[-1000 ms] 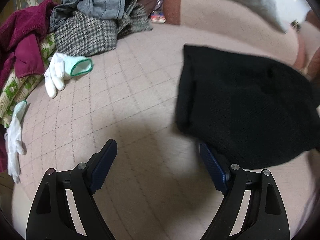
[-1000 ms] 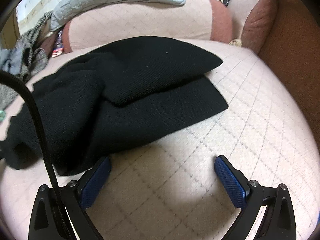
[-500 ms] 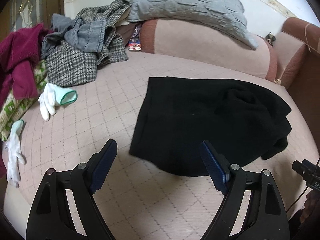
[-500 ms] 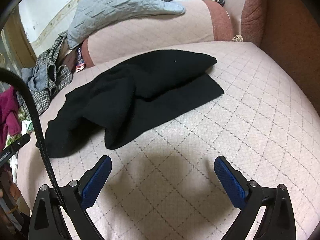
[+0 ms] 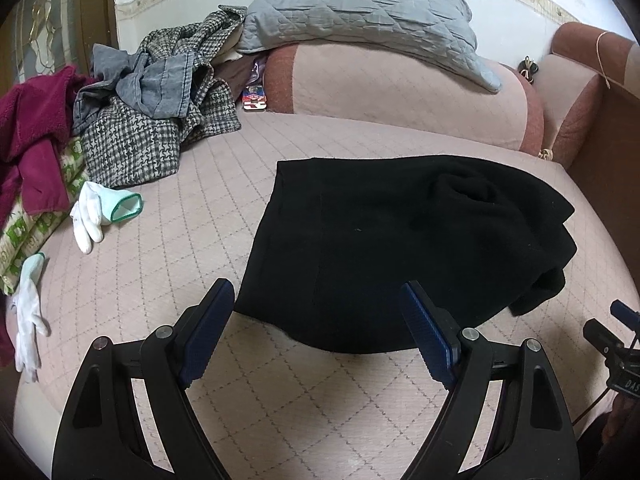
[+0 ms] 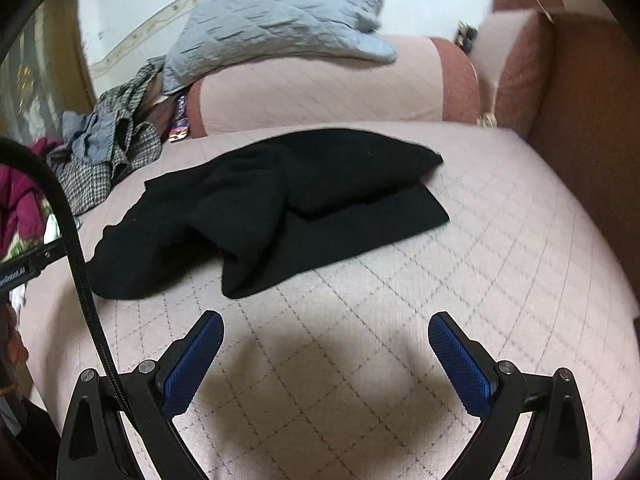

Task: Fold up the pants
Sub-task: 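Move both grippers over the black garment lying on the sofa, then lower the left gripper onto the black garment's edge and close it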

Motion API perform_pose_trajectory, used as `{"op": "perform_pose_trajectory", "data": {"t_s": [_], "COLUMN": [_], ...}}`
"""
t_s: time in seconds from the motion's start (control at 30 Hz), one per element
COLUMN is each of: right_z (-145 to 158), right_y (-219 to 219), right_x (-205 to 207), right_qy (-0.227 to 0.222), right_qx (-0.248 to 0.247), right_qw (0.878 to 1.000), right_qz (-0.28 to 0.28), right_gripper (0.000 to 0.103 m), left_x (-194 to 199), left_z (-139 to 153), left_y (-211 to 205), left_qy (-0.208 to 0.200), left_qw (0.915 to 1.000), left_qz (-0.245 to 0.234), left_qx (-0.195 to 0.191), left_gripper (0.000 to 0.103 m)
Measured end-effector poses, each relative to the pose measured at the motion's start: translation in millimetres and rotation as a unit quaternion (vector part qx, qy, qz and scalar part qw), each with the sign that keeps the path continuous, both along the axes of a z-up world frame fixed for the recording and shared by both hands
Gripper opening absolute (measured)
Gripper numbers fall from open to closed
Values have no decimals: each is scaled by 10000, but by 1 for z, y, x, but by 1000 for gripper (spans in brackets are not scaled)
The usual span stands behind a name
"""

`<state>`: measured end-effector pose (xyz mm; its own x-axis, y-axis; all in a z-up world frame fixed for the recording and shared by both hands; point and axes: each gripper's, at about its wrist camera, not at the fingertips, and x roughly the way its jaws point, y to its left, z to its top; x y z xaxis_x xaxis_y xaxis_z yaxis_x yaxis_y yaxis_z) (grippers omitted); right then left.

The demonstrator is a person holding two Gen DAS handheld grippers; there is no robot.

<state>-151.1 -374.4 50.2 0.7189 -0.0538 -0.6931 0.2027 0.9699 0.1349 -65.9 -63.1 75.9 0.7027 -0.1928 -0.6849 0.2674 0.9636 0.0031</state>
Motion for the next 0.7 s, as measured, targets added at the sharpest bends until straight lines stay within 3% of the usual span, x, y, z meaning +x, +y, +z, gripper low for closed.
{"op": "perform_pose_trajectory", "data": {"t_s": [0.7], "right_z": [8], "right_y": [11], "right_x": [4], "right_qy": [-96], "right_qx": [183], "right_qw": [9997], "right_qz": [-100], "right_gripper": [102], "left_x": [-1], "left_z": [0], "left_y": [1], "left_qy": [-2], "left_qw": [10000], "left_qz": [58], "left_qx": [10], "left_gripper": [85]}}
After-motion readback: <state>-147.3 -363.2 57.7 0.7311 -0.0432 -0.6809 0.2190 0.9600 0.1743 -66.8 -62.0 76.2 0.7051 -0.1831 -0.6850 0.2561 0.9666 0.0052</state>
